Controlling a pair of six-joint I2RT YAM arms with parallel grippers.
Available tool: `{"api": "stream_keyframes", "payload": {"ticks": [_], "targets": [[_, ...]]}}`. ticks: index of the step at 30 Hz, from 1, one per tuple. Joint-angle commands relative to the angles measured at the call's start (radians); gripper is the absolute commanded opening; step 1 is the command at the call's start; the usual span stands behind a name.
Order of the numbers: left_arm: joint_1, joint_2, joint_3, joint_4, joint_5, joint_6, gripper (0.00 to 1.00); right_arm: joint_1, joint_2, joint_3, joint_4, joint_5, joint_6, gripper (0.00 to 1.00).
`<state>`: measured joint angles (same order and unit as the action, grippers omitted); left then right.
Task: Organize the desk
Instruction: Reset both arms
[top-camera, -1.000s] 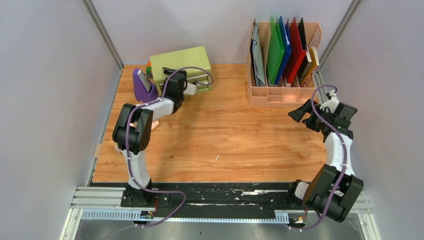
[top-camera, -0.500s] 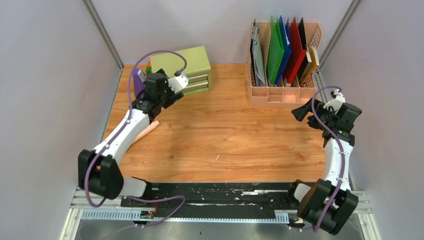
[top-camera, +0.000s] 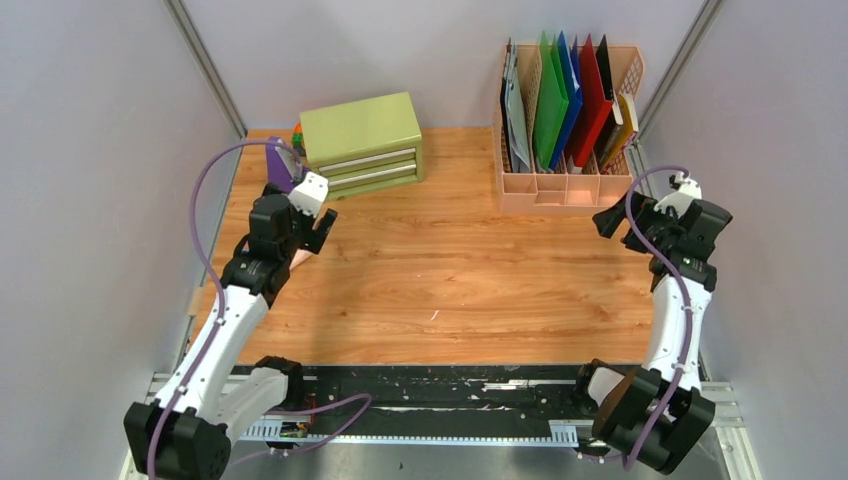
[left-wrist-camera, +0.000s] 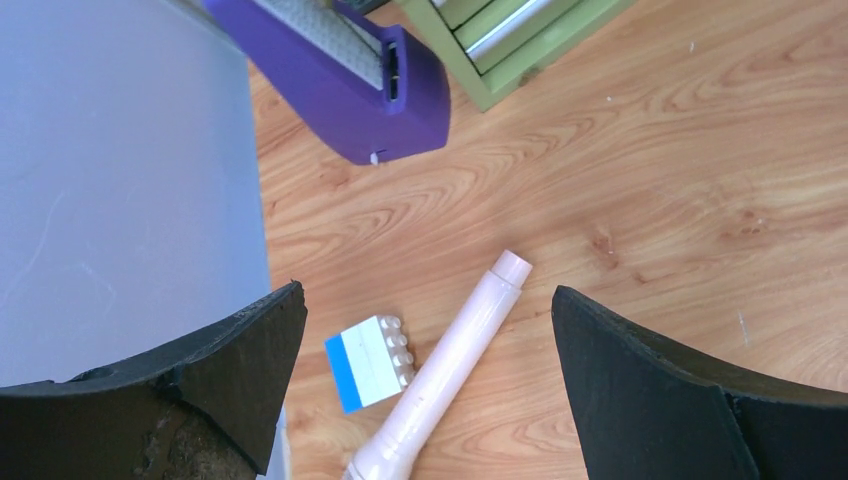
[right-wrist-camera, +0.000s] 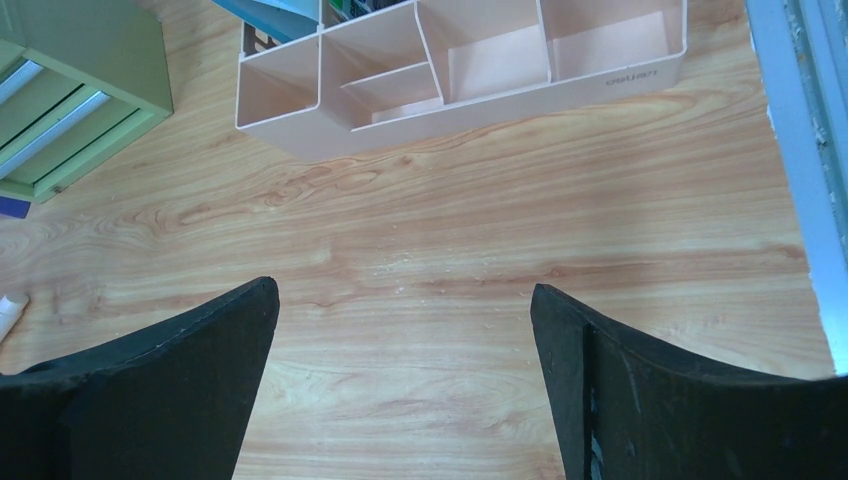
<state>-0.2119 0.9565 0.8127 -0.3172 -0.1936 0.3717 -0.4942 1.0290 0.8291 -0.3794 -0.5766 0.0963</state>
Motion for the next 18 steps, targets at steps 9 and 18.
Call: {"api": "stream_keyframes", "payload": {"ticks": [9,18], "targets": [[0.032,-0.076,0.012,-0.056,0.004,-0.162,1.0,-0.004,0.084,0.147,-0.155,-0.055,-0.07,1.0],[0.032,-0.182,0.018,-0.045,0.058,-0.158,1.0,-0.004,-0.094,0.05,-0.135,-0.067,-0.123,1.0]]}}
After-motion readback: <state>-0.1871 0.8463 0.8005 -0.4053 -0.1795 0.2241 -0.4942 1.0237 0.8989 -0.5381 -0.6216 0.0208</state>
